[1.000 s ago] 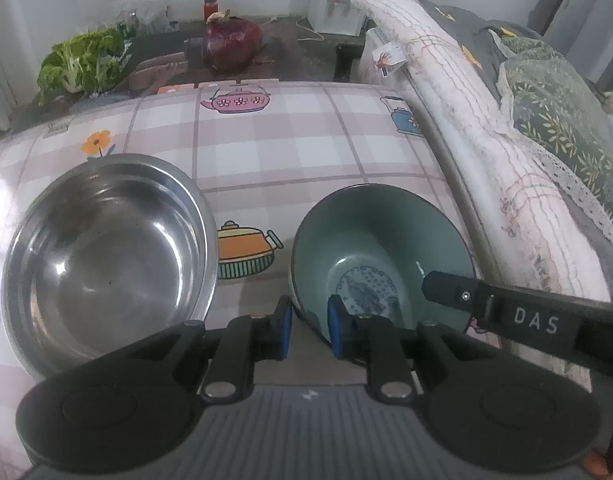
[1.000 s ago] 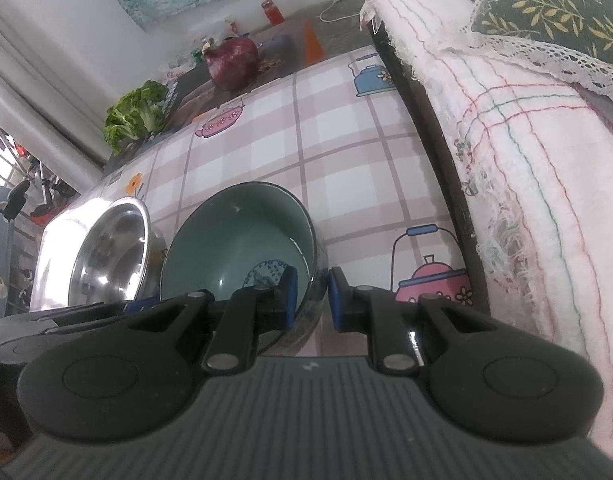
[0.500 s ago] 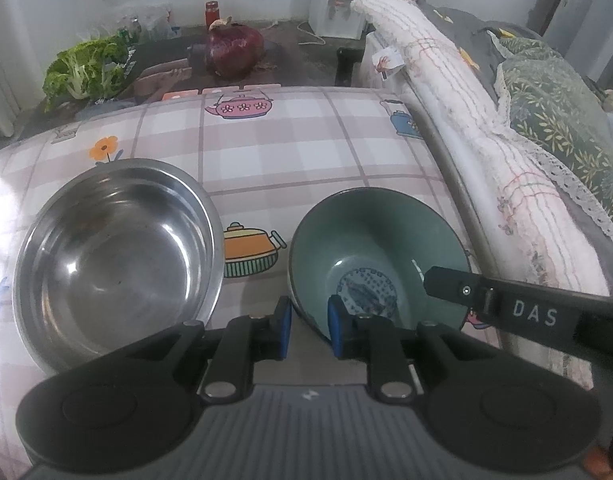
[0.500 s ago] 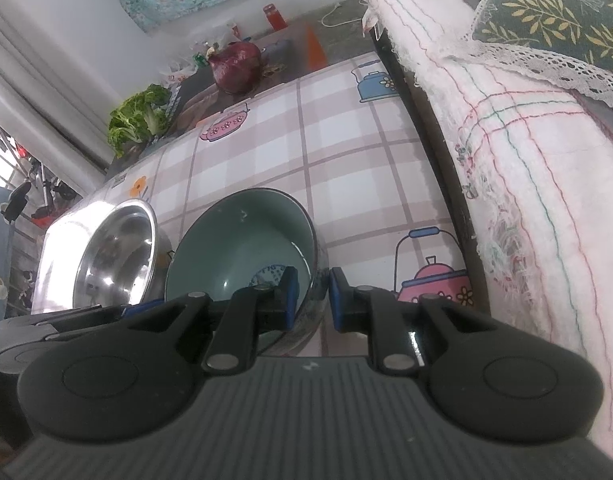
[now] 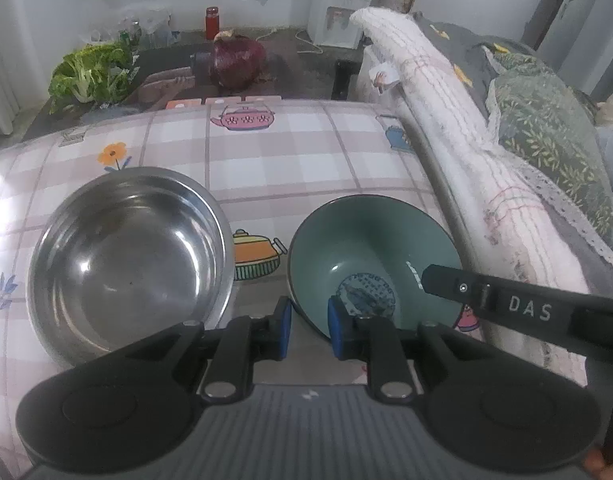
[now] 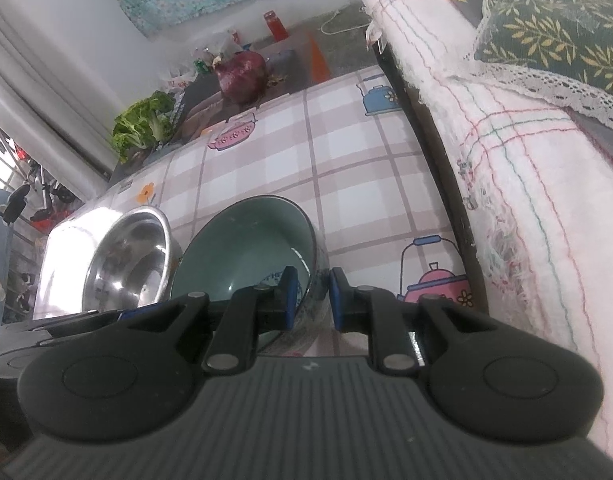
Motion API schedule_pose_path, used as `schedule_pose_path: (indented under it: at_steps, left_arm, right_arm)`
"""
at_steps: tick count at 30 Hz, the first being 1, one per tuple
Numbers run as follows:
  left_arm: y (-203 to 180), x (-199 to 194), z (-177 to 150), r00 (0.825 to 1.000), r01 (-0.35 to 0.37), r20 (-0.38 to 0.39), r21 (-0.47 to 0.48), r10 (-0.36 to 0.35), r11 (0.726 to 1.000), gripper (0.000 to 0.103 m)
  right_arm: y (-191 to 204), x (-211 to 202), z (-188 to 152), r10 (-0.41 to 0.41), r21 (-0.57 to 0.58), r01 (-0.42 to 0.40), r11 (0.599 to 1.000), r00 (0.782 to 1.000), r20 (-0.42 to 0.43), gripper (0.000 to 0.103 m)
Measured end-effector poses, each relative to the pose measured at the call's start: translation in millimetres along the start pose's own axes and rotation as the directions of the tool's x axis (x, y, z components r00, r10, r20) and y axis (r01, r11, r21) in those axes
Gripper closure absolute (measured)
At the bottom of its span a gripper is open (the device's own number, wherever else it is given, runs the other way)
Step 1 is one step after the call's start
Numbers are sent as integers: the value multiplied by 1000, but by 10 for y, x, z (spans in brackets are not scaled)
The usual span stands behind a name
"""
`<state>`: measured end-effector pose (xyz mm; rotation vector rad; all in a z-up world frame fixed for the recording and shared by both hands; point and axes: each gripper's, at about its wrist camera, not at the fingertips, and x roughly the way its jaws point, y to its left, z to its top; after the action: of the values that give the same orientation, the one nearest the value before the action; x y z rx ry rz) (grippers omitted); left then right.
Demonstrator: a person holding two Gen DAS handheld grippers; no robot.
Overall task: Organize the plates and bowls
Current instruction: 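Carry the green bowl with the right tool and lower it into the steel bowl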
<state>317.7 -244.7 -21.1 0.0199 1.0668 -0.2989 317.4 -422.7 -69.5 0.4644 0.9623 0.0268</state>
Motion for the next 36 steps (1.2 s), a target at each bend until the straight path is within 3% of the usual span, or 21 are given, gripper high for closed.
schedule_pose_path:
  at_steps: [9, 17, 27, 32, 36]
  left_arm:
    - [147, -322, 16, 998, 28, 52, -34, -27, 999, 82]
    - [561, -625, 60, 995, 10, 100, -77, -3, 997, 83]
    - [1337, -533, 87, 994, -64, 77, -153, 77, 986, 83]
    - [1555, -280, 50, 996, -81, 34, -171, 88, 982, 83]
    - [1604, -215, 19, 992, -101, 60, -142, 111, 985, 83]
  right_arm:
    - [255, -243, 47, -2, -36, 3, 999, 1000, 30, 87]
    - [734, -249, 103, 30, -82, -28, 996, 999, 29, 87]
    - [1484, 326, 141, 91, -141, -96, 985, 995, -45, 87]
    - [1583, 690, 62, 82, -129, -94, 987, 992, -92, 87]
    - [1608, 869, 2, 75, -133, -88, 987, 993, -96, 87]
